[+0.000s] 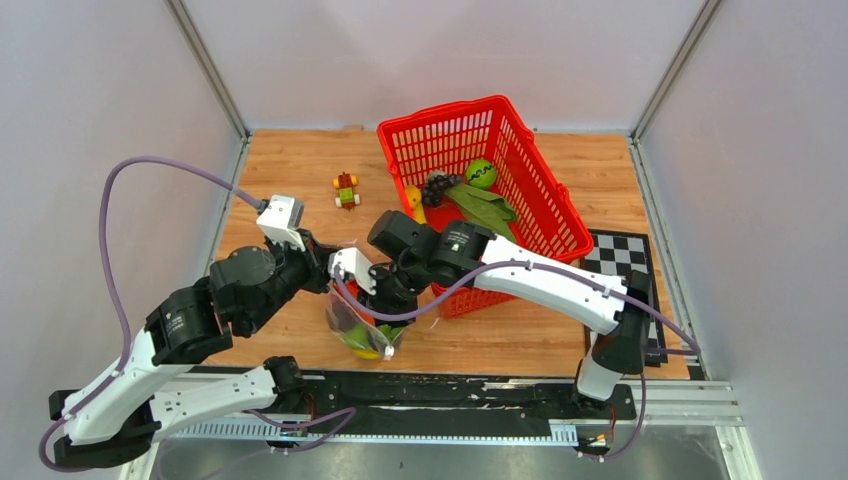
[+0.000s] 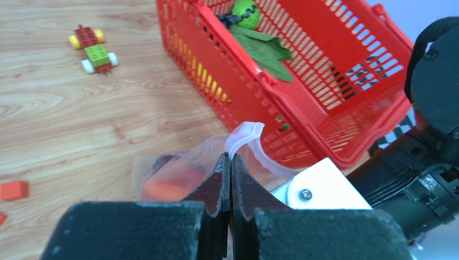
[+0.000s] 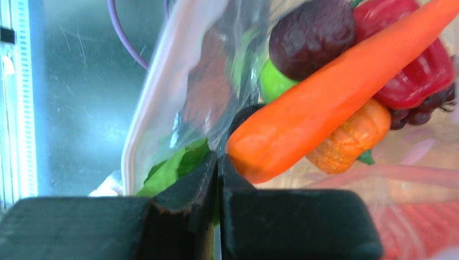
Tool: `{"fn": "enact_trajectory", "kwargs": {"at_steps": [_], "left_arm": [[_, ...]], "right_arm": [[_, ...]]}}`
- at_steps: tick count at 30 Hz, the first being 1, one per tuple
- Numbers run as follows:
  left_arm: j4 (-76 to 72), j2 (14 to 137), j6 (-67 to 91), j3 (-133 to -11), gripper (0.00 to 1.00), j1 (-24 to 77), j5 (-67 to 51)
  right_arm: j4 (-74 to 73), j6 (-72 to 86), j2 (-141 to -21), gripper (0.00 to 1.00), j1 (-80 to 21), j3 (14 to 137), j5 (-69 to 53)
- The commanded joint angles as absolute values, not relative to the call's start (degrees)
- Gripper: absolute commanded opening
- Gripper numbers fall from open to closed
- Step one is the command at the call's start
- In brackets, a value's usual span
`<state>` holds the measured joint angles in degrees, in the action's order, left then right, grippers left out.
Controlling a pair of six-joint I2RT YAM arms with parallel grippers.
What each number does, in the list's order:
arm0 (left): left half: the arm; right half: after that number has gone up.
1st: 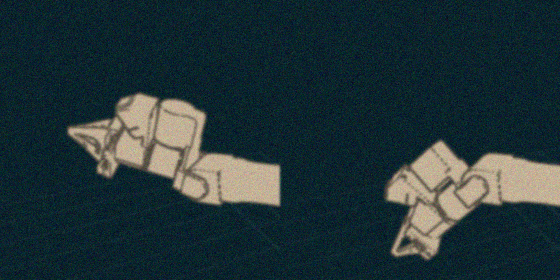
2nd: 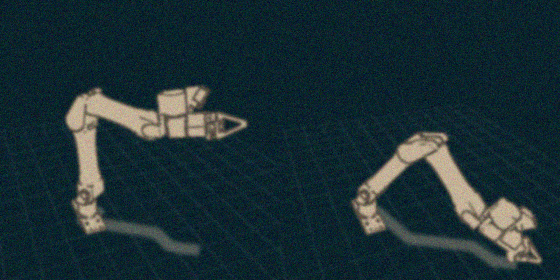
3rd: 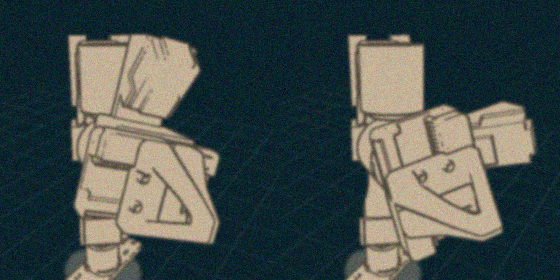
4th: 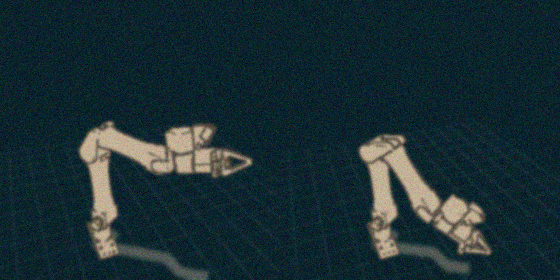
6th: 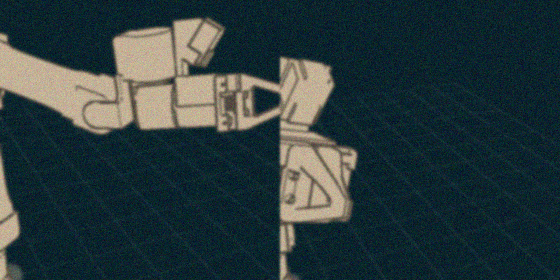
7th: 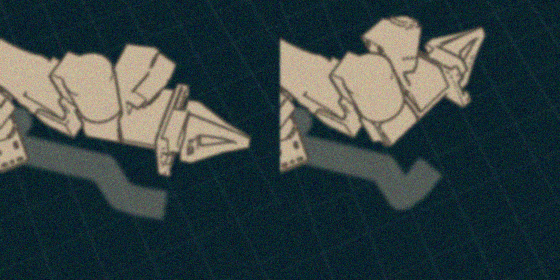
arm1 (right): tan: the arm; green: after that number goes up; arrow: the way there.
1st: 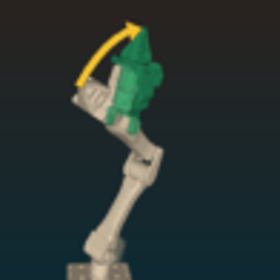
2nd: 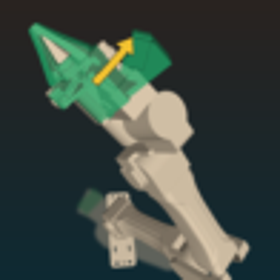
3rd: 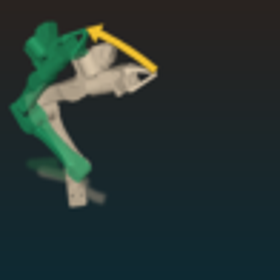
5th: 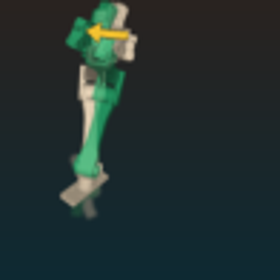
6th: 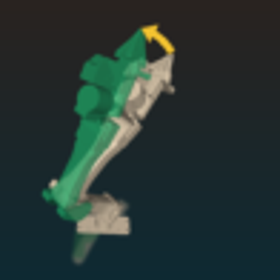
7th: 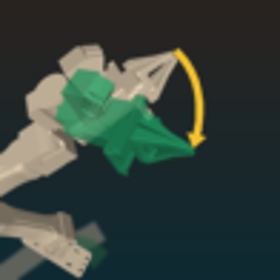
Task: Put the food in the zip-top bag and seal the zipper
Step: Adjust the fake food in the zipper food storage bag.
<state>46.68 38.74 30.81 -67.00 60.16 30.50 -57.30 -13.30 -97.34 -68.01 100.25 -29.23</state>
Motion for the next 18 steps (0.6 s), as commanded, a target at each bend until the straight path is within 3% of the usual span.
{"fn": "enact_trajectory", "kwargs": {"at_steps": [1,11,18], "left_arm": [[40.4,38.1,31.9,-67.3,0.00,60.0,31.4],[40.5,37.0,32.2,-67.2,0.00,60.1,31.6],[40.7,36.1,32.7,-66.3,0.00,60.1,32.5]], "right_arm": [[-59.7,-14.8,-100.1,0.07,-68.1,101.3,-29.7],[-61.0,-7.1,-106.6,0.16,-67.3,106.0,-13.6],[-56.3,-4.5,-101.2,0.27,-65.2,109.1,-16.2]]}}
